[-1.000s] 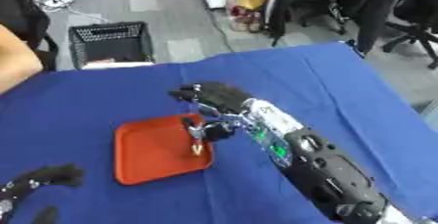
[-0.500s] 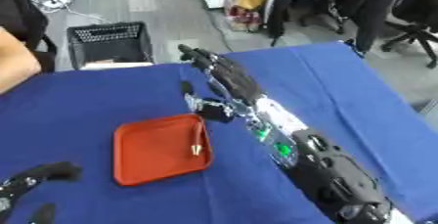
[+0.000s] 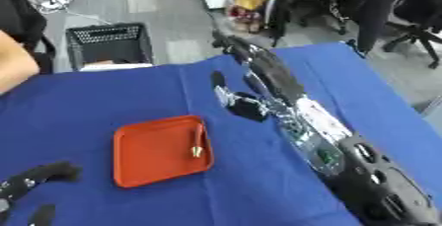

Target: Pick up objects on the table and place them in the box.

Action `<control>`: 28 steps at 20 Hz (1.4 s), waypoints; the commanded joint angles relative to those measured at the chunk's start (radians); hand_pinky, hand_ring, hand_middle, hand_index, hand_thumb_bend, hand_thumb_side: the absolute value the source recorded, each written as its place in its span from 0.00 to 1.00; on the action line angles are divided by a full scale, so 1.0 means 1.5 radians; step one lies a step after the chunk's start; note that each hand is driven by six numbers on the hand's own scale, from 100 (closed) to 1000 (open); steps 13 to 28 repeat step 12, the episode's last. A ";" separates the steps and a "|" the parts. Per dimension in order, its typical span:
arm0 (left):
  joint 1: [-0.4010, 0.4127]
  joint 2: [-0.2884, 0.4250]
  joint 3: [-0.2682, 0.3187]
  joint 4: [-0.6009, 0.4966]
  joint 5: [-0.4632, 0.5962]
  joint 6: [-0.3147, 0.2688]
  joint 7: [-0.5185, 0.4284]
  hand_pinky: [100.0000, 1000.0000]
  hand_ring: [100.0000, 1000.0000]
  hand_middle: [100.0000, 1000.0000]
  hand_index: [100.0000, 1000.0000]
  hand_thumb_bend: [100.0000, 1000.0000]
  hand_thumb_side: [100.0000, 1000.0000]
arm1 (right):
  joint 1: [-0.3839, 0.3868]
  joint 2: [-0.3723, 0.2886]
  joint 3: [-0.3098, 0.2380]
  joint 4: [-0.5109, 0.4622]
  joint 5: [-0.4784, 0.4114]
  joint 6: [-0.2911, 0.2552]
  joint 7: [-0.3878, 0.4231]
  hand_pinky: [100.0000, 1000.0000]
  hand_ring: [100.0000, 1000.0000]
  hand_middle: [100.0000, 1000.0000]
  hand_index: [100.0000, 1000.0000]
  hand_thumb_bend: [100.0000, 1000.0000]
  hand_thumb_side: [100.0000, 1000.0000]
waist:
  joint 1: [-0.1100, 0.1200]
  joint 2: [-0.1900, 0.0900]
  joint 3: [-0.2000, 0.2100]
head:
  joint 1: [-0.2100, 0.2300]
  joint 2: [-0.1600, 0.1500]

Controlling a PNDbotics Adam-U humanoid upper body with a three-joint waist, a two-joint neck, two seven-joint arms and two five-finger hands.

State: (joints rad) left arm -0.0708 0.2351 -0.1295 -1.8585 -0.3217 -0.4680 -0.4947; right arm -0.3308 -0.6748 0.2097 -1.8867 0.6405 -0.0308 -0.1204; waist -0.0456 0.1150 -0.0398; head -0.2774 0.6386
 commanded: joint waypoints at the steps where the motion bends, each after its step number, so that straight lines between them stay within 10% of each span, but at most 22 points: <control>1: -0.003 0.004 0.006 -0.008 -0.004 0.000 0.002 0.90 0.78 0.84 1.00 0.00 0.66 | 0.031 -0.043 -0.042 -0.067 -0.023 -0.034 0.015 0.66 0.75 0.80 0.98 0.00 0.07 | 0.001 -0.007 -0.003 | 0.009 -0.010; 10: -0.003 0.002 0.007 -0.006 -0.007 0.001 0.001 0.89 0.77 0.84 1.00 0.00 0.66 | 0.116 -0.044 -0.128 -0.076 -0.056 -0.215 -0.017 0.66 0.74 0.79 0.97 0.00 0.07 | 0.002 -0.008 -0.009 | 0.018 -0.012; 28: -0.003 0.002 0.006 -0.006 -0.008 0.001 0.001 0.89 0.77 0.84 1.00 0.00 0.67 | 0.128 -0.041 -0.134 -0.076 -0.056 -0.223 -0.017 0.66 0.74 0.79 0.97 0.00 0.08 | 0.002 -0.008 -0.010 | 0.018 -0.012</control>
